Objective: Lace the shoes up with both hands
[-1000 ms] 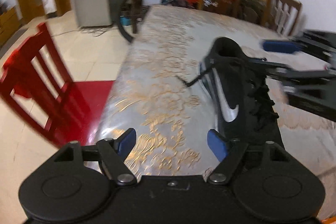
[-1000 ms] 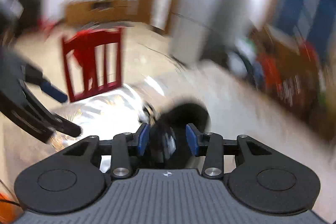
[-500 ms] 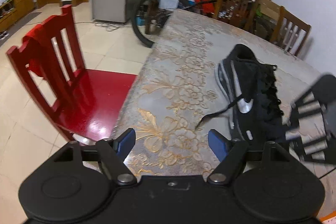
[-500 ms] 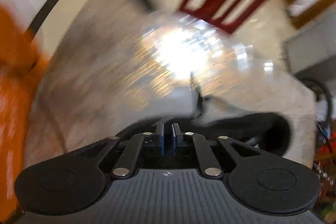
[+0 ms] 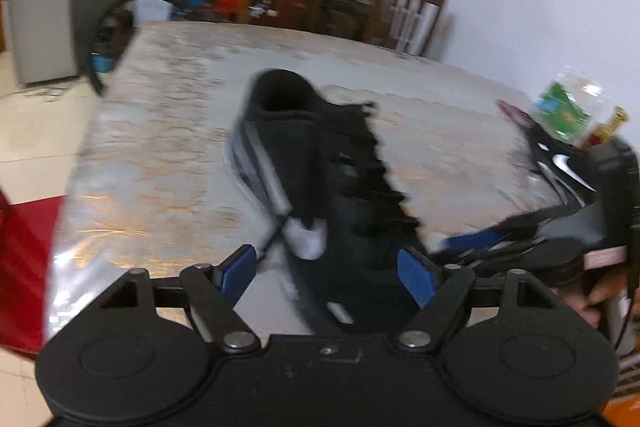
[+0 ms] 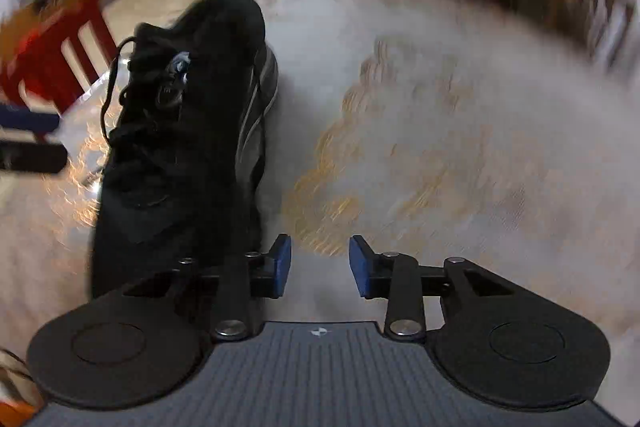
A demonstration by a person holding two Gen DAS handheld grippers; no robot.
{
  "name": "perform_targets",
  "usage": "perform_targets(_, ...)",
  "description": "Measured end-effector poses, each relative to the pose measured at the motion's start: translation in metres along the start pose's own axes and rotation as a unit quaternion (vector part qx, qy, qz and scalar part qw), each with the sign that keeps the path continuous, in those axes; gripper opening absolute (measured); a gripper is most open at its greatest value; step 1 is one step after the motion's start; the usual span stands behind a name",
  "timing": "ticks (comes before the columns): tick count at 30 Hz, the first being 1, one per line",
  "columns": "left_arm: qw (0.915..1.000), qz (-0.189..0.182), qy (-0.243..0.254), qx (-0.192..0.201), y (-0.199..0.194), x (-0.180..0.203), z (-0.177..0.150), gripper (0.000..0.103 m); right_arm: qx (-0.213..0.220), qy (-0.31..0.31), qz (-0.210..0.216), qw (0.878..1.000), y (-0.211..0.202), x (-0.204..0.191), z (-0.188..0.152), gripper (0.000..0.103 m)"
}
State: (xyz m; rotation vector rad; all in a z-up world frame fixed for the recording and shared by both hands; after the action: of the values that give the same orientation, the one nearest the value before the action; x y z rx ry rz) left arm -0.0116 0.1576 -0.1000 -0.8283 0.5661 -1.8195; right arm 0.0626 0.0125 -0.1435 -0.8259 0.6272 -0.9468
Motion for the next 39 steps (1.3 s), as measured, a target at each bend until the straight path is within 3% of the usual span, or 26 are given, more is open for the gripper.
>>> perform_targets(2, 1.0, -0.004, 0.002, -0.006, 0.001, 0.005, -0.007, 0.076, -0.005, 0.029, 0.021, 0.999, 0.002, -0.014, -0.009, 0.028)
perform_targets(5, 0.9996, 0.004, -0.016, -0.021, 0.004, 0.005, -0.021, 0.076, 0.009, 0.033, 0.019, 0.999, -0.005, -0.026, -0.016, 0.028)
perform_targets(8, 0.9985, 0.038, -0.028, -0.029, 0.001, 0.005, -0.031, 0.076, 0.009, 0.035, 0.028, 0.999, -0.012, -0.039, -0.022, 0.029)
perform_targets(10, 0.9974, 0.056, -0.029, -0.035, -0.004, 0.011, -0.034, 0.076, 0.011, 0.033, 0.01, 0.999, -0.018, -0.037, -0.025, 0.033)
perform_targets(12, 0.9964, 0.07, -0.029, -0.038, -0.008, 0.02, -0.031, 0.076, 0.013, 0.043, -0.006, 0.999, -0.022, -0.02, -0.027, 0.035)
perform_targets(16, 0.9983, 0.053, -0.003, -0.021, -0.009, 0.051, -0.014, 0.086, 0.03, 0.1, -0.04, 0.994, -0.038, 0.011, -0.03, 0.036)
perform_targets(19, 0.9961, 0.088, 0.01, -0.01, -0.003, 0.058, 0.002, 0.088, 0.041, 0.167, -0.059, 0.983, -0.054, 0.034, -0.035, 0.038)
perform_targets(23, 0.9932, 0.11, -0.033, -0.023, 0.008, 0.051, 0.008, 0.089, 0.045, 0.228, -0.067, 0.97, -0.074, 0.047, -0.044, 0.039)
perform_targets(27, 0.9886, 0.137, -0.04, -0.048, 0.016, 0.047, 0.0, 0.089, 0.046, 0.216, -0.096, 0.971, -0.084, 0.04, -0.047, 0.044)
perform_targets(29, 0.9862, 0.148, -0.043, -0.06, 0.017, 0.044, -0.005, 0.089, 0.039, 0.192, -0.111, 0.974, -0.084, 0.033, -0.048, 0.058)
perform_targets(39, 0.9809, 0.16, -0.058, -0.094, 0.016, 0.035, -0.03, 0.092, 0.016, 0.168, -0.101, 0.981, -0.07, 0.018, -0.05, 0.058)
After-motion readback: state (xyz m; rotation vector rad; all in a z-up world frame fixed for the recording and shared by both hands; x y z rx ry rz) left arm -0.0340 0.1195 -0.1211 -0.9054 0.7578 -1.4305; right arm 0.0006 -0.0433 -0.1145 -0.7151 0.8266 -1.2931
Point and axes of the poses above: each gripper's, at about its wrist camera, not at the fingertips, and y roughly the way its jaws point, x to its right, z to its top, the point moved 10 cm from there along y, roughly the way its jaws point
